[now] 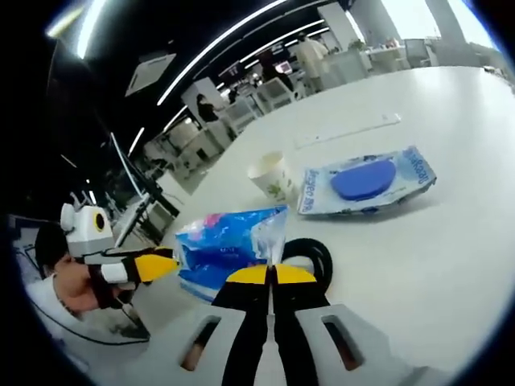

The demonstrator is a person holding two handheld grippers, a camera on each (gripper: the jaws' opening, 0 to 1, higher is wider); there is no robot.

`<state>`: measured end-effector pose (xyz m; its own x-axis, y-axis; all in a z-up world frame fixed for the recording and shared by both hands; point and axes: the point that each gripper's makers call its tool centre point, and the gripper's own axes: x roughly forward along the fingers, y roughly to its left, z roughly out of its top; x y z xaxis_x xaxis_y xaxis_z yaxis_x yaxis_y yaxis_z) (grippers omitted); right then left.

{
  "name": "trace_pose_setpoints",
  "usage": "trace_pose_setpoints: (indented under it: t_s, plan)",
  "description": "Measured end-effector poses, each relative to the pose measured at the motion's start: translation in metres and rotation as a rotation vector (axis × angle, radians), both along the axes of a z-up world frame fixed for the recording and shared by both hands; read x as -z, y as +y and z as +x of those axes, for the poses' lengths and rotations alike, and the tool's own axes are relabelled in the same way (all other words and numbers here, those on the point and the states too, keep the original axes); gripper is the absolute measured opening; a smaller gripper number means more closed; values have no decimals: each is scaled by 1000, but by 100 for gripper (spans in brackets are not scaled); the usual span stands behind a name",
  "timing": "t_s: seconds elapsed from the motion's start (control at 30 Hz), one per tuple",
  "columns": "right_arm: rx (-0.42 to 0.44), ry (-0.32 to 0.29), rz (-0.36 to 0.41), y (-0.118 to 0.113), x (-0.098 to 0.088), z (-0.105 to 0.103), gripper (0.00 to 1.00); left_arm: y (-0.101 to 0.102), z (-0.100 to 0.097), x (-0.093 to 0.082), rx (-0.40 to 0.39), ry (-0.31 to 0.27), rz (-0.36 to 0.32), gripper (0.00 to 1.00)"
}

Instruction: Arrange the tabletop items into an orderly group along one side of the table until the central work area is clear of visible clutter.

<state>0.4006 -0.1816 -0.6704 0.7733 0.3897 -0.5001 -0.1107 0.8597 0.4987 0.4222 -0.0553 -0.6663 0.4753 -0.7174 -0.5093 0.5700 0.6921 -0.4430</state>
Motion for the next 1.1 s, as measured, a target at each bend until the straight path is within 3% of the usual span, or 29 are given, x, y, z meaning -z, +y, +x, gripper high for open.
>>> trace_pose_setpoints:
  t_s: [0.13,0.43,1.0,1.1]
  plan:
    - [0,-7,1,-1,-3,0,0,-4,0,-3,18,-18,2,16]
    - [4,-18,2,-6,-8,-2,0,-16,-2,-8,50,-30,6,1]
    - [61,-47,-18,-46,-23,-2,0,-56,3,-31,121,-48,-42,0]
    - [73,-60,-22,-54,-27,0,0,-65,6,-37,158,-78,-29,0]
